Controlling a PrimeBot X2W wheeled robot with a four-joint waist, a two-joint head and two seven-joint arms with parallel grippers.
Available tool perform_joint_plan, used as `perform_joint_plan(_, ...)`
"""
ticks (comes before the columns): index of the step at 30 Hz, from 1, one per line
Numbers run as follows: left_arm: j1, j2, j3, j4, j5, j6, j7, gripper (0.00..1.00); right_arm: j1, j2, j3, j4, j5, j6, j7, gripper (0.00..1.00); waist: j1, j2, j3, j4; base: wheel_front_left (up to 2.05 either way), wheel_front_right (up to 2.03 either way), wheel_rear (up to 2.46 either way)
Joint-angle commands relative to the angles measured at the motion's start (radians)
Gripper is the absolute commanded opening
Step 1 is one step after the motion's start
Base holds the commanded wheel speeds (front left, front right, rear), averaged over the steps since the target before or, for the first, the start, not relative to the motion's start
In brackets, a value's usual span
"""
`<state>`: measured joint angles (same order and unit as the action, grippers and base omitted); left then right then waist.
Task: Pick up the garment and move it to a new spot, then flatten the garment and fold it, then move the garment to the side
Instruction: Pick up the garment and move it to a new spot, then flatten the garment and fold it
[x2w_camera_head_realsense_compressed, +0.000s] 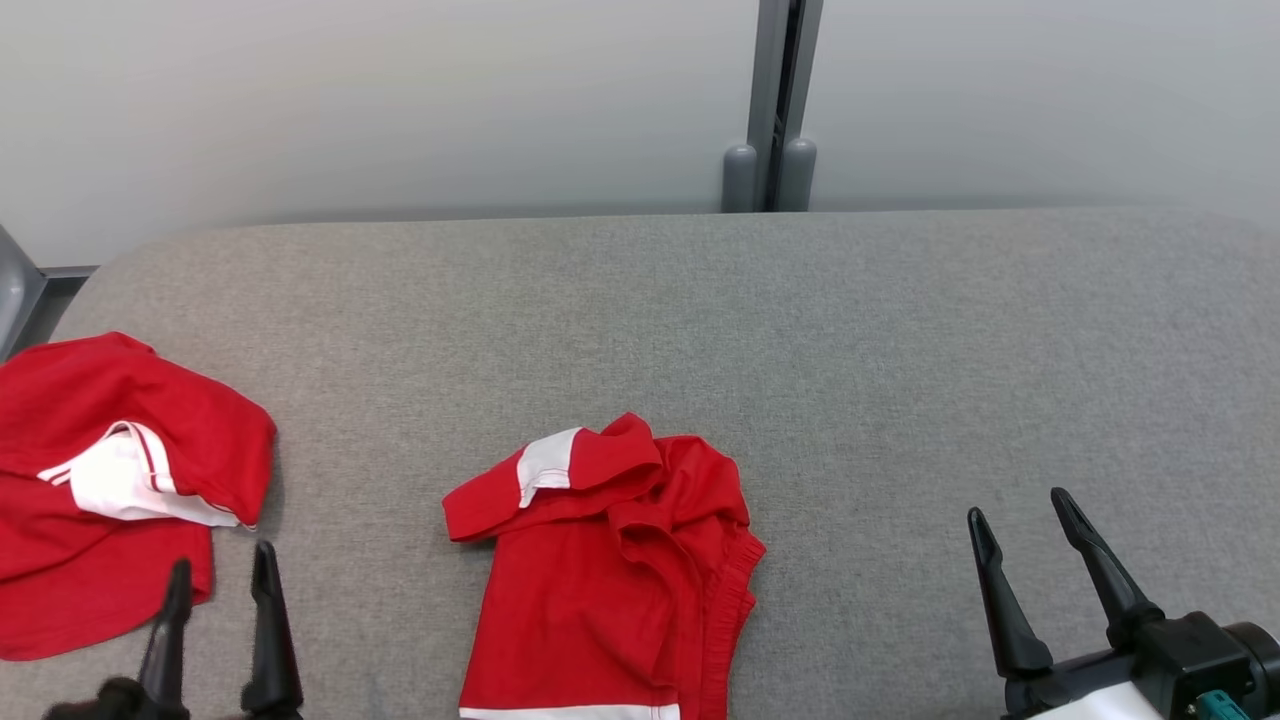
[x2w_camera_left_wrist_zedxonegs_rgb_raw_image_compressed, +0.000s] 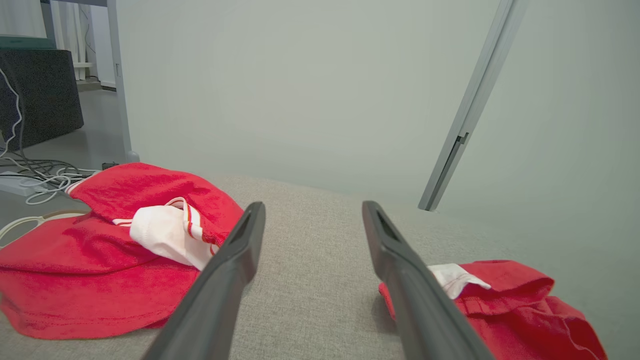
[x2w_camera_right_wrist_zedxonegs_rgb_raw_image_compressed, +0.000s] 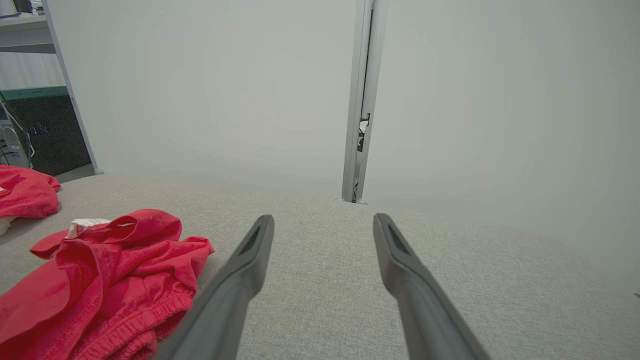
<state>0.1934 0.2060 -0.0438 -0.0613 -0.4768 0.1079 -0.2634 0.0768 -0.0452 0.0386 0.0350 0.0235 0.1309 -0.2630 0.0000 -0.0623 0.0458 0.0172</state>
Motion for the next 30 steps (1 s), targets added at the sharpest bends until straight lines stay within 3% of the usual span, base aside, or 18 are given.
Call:
perform_joint_plan(1, 0.032, -0.033, 0.022, 0.014, 0.051, -0.038, -0.001, 1.00, 0.017, -0.006, -0.006, 0.000, -0.007, 0.000, 0.002, 1.00, 0.0000, 0.0000, -0.015, 0.013, 0.00, 0.00, 0.00)
perform_joint_plan(4, 0.064, -0.077, 0.049, 0.062, 0.121, -0.099, -0.002, 1.00, 0.025, -0.006, -0.010, 0.012, -0.007, 0.000, 0.002, 1.00, 0.0000, 0.0000, -0.034, 0.024, 0.00, 0.00, 0.00)
perform_joint_plan(5, 0.064, -0.077, 0.049, 0.062, 0.121, -0.099, -0.002, 1.00, 0.025, -0.006, -0.010, 0.012, -0.007, 0.000, 0.002, 1.00, 0.0000, 0.0000, -0.034, 0.024, 0.00, 0.00, 0.00)
perform_joint_plan(9, 0.072, -0.108, 0.071, 0.138, 0.189, -0.178, -0.002, 1.00, 0.044, -0.006, -0.022, 0.037, 0.014, 0.000, 0.002, 1.00, 0.0000, 0.0000, -0.057, 0.035, 0.00, 0.00, 0.00)
perform_joint_plan(12, 0.060, -0.116, 0.081, 0.181, 0.219, -0.211, -0.002, 1.00, 0.053, -0.006, -0.028, 0.056, 0.026, 0.000, 0.002, 1.00, 0.0000, 0.0000, -0.070, 0.034, 0.00, 0.00, 0.00)
perform_joint_plan(30, 0.040, -0.148, 0.144, 0.221, 0.271, -0.239, -0.002, 1.00, 0.045, -0.006, -0.017, 0.083, 0.041, 0.000, 0.002, 1.00, 0.0000, 0.0000, -0.078, -0.034, 0.00, 0.00, 0.00)
